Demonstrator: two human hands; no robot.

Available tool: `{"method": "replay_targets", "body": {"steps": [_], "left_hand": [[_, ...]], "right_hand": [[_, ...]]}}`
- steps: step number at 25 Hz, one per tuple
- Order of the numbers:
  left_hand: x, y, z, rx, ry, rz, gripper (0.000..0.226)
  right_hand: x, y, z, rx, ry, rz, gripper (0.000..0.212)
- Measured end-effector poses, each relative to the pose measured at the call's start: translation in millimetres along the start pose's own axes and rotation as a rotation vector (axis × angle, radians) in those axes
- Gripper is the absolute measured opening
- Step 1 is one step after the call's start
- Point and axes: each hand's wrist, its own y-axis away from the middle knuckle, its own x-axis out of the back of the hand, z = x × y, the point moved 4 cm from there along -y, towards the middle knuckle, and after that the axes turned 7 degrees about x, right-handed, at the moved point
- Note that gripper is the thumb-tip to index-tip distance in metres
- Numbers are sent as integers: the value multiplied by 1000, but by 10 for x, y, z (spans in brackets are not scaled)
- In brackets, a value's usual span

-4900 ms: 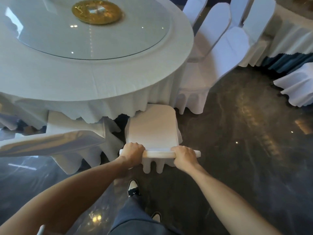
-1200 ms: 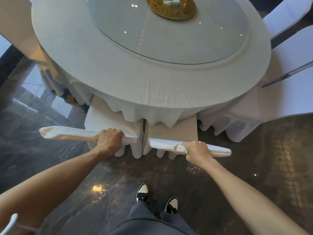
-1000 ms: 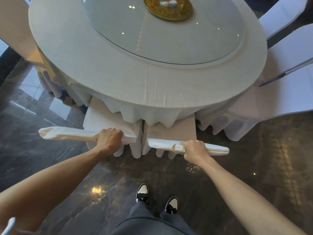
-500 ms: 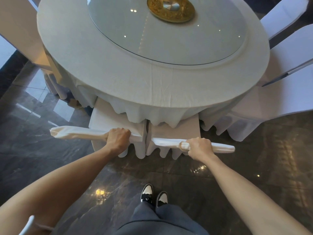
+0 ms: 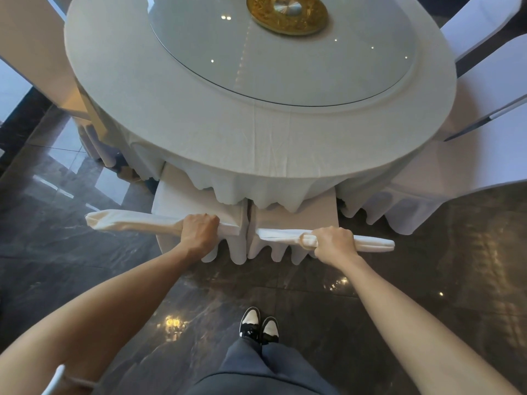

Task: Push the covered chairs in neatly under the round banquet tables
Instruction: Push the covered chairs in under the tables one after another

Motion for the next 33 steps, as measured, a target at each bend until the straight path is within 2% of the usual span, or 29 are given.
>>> {"method": "replay_targets", "body": {"steps": [6,9,12,14,16,19,25,31,33], "left_hand": [[1,-9,52,26,-9,2,11],[52,-16,199,16,-50,-57,10],[239,-58,475,-55,-45,-107,19],[422,-140,750,-74,122,-136,24],[580,-221,1161,-92,311,-239,27],[765,-271,1815,-228,282,-205,32],[1082,-353,3320,-324,232,-209,47],[1634,-356,5127,-330,183,-155,41],[1859,-347,5712,-318,202,-124,47]], "right_hand": [[-13,-17,34,25,-1,20,16],[11,-22,63,75,-57,-20,23],[63,24,201,121,-250,-108,36],[99,90,382,135,-430,-155,46],[106,196,606,136,-596,-181,55],[88,292,950,128,-803,-166,55],[-19,581,2486,10,-771,-124,53],[-149,931,4410,-41,-651,-169,51],[-126,1035,4998,-35,-620,-155,47]]}}
